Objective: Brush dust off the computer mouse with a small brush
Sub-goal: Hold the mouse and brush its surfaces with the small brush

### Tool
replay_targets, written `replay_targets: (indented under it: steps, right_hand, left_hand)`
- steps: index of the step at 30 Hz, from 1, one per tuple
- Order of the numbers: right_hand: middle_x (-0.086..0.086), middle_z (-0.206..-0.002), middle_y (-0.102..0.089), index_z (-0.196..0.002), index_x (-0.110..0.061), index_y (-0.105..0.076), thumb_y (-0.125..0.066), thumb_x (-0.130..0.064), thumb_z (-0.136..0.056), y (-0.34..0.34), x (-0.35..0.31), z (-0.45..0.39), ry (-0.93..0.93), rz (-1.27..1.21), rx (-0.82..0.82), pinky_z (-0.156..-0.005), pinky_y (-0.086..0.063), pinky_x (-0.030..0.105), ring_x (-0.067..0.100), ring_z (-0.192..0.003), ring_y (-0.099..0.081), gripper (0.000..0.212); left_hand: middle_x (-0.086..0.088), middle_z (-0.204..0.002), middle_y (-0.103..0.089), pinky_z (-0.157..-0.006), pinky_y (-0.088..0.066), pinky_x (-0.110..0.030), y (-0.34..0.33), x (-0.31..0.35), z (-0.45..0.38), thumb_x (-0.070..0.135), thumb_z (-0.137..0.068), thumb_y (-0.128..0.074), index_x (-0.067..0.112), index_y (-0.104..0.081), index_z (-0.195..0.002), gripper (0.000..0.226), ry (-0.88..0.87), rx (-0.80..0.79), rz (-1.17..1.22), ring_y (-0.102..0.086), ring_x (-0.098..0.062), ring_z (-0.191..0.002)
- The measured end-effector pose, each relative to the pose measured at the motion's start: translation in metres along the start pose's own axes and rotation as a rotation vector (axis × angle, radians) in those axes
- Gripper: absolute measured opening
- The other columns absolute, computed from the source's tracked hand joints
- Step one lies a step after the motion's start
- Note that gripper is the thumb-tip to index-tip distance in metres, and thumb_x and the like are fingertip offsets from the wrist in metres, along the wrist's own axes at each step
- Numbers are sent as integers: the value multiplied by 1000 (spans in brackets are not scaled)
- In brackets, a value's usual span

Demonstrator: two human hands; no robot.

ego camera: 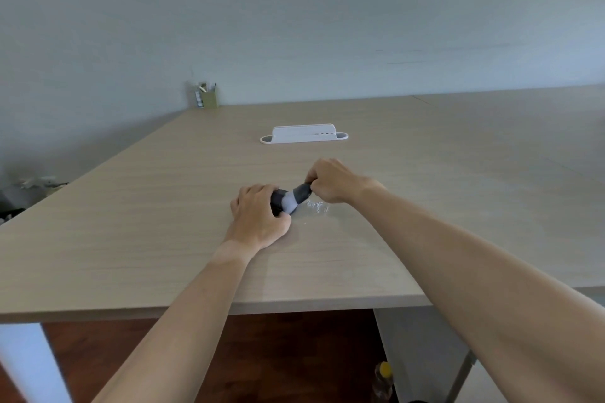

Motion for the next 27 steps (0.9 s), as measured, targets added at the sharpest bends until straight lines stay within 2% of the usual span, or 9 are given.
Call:
replay_targets:
  steps: [4, 7, 9, 11, 15, 17, 20, 23, 27]
  right_hand:
    - [16, -95, -68, -88, -2, -72, -42, -2, -72, 13, 1, -2, -43, 30, 120, -64, -41, 33, 36, -85, -60, 33]
    - [16, -83, -67, -79, -4, -71, -42, -1, -76, 12, -8, -6, 22, -90, 111, -62, -41, 31, 30, -80, -54, 29]
    - [14, -90, -70, -86, -9, -76, -44, 1, -78, 5, -13, -7, 62, -79, 50, -70, -49, 33, 31, -90, -60, 34]
    - [12, -102, -70, -94, -12, -76, -46, -1, -77, 0, -12, -6, 69, 22, 28, -78, -51, 37, 34, -98, -63, 36]
    - [10, -102, -62, -92, -7, -68, -49, -3, -80, 9, -6, -2, 1, 266, 151, -75, -38, 35, 34, -85, -56, 22]
    - [9, -91, -62, -78, -11, -66, -47, 0, -76, 14, -8, -3, 23, 124, 162, -69, -40, 31, 34, -84, -57, 21]
    - [7, -87, -66, -91, -9, -78, -47, 2, -78, 8, -14, -3, 83, -121, 67, -60, -40, 22, 25, -89, -56, 35]
    - [10, -94, -70, -84, -14, -76, -46, 0, -74, -2, -14, -3, 82, -19, 20, -69, -47, 31, 33, -92, -61, 35]
    - [12, -85, -59, -74, -3, -61, -45, -2, -72, 8, -10, 0, -18, 134, 154, -64, -37, 33, 36, -75, -51, 16]
  left_hand:
    - [10, -125, -53, -103, -21, -33, -1, 0, -1, 48, -73, -66, 28, -53, -125, 58, -5, 10, -7, -36, -18, -127]
    - [12, -113, -56, -96, -24, -30, -1, 2, -2, 57, -72, -64, 29, -60, -109, 46, -10, 34, -12, -41, -18, -121]
    - [13, -107, -58, -91, -25, -29, 0, 3, -2, 56, -72, -64, 31, -61, -99, 37, -14, 58, -2, -44, -18, -117]
    - [12, -111, -58, -92, -26, -31, -1, 1, -2, 54, -71, -68, 30, -61, -103, 41, -12, 60, 13, -44, -18, -118]
    - [10, -120, -56, -98, -23, -30, -2, -2, -2, 47, -70, -70, 26, -59, -117, 53, -19, 40, 37, -41, -18, -123]
    - [9, -116, -56, -97, -23, -29, -1, -2, -2, 41, -70, -69, 25, -59, -113, 47, -13, 37, 54, -42, -19, -121]
    - [11, -104, -53, -92, -26, -28, -1, -2, -2, 33, -68, -67, 24, -57, -100, 35, -1, 25, 66, -45, -20, -114]
    - [13, -110, -53, -98, -26, -28, 1, -2, -1, 30, -67, -69, 24, -51, -122, 58, 0, 17, 117, -44, -17, -119]
    - [14, -115, -52, -103, -24, -29, 3, -1, 1, 29, -63, -68, 24, -37, -138, 82, 7, -17, 220, -42, -17, -123]
Point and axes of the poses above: each hand's wrist, its own z-axis away from the middle knuckle, its own y-axis out of the back of the hand, x = y × z, the point moved 3 cm from there along -z, towards the middle knuckle
